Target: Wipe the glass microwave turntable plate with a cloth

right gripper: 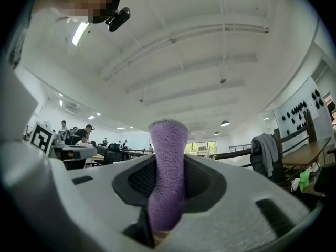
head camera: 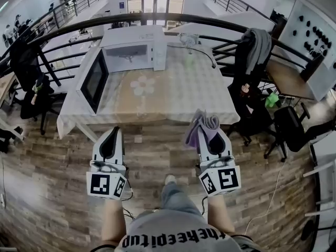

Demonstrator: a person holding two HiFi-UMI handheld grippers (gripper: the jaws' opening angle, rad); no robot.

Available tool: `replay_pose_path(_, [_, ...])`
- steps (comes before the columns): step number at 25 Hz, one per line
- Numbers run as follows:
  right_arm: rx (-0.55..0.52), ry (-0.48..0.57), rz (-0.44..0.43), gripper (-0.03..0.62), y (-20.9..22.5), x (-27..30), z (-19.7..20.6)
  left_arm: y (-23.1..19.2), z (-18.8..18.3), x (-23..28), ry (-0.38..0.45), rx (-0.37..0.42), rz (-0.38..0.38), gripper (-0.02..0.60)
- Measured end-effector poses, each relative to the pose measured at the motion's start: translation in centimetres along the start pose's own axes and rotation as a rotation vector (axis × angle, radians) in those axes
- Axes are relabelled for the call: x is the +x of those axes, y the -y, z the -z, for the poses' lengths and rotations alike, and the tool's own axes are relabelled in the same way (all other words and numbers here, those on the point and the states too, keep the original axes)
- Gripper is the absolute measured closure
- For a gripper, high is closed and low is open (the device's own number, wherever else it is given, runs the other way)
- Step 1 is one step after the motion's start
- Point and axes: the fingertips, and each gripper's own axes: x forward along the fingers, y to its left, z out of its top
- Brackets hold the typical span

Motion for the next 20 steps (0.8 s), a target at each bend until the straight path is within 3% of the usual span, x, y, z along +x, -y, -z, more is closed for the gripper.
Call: replay_pose_path(20, [-0.005, 0.004, -0.118, 0.484, 10.5, 15.1, 2.1, -0.3, 2.7, 16.9, 0.012, 0.019, -0.085, 0.571])
